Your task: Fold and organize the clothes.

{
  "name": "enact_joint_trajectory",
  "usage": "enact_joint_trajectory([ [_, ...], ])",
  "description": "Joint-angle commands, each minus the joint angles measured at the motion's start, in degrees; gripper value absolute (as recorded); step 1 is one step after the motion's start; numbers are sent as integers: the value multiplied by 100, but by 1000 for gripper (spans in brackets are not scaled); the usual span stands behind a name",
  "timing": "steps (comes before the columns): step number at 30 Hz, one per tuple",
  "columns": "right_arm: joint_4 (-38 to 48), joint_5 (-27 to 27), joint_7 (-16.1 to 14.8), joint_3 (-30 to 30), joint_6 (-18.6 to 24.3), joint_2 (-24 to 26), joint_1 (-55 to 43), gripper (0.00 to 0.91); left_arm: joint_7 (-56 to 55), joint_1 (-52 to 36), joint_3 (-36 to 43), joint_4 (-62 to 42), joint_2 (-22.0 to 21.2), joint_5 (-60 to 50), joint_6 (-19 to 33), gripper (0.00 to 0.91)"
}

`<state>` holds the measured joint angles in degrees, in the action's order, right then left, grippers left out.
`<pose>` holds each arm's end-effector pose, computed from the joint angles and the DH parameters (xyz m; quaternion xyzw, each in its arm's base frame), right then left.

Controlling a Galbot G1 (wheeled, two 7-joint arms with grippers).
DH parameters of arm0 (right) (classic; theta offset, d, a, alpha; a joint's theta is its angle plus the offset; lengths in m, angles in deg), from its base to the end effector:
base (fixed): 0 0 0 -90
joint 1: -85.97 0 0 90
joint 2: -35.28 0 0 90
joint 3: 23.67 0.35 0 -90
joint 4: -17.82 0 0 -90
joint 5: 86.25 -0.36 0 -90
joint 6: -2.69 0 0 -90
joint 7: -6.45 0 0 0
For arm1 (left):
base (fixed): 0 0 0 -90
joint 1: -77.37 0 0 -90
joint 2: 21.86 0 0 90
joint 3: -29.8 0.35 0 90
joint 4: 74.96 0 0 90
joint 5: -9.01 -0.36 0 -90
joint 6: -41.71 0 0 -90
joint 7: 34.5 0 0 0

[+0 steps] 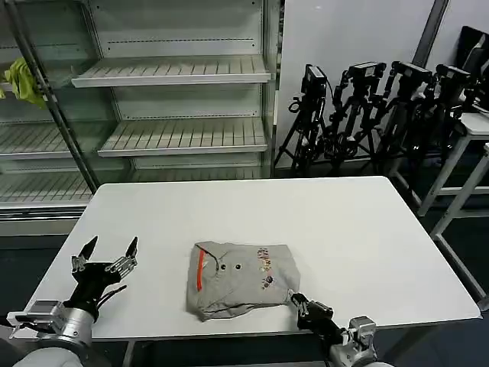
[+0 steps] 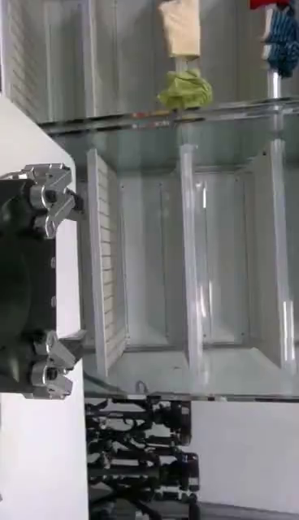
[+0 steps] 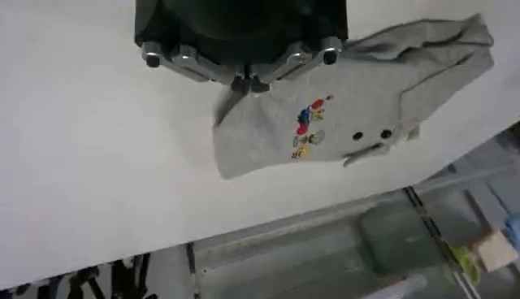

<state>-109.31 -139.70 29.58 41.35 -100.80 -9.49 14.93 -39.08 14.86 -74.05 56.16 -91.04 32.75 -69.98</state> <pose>0.1877 -0.0088 -0.2543 0.1758 -0.9493 -0.1070 0.2377 0.1954 0.1009 -0.1950 0.0113 -0.9983 -0.0194 0.0541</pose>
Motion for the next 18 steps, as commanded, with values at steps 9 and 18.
enact_joint_trajectory([
  [9, -38, 406, 98, 322, -106, 337, 212, 907, -2, -40, 43, 115, -65, 10, -10, 907],
  [18, -115, 994, 16, 644, -233, 420, 157, 907, 76, -48, -51, 291, -118, 166, -1, 907],
])
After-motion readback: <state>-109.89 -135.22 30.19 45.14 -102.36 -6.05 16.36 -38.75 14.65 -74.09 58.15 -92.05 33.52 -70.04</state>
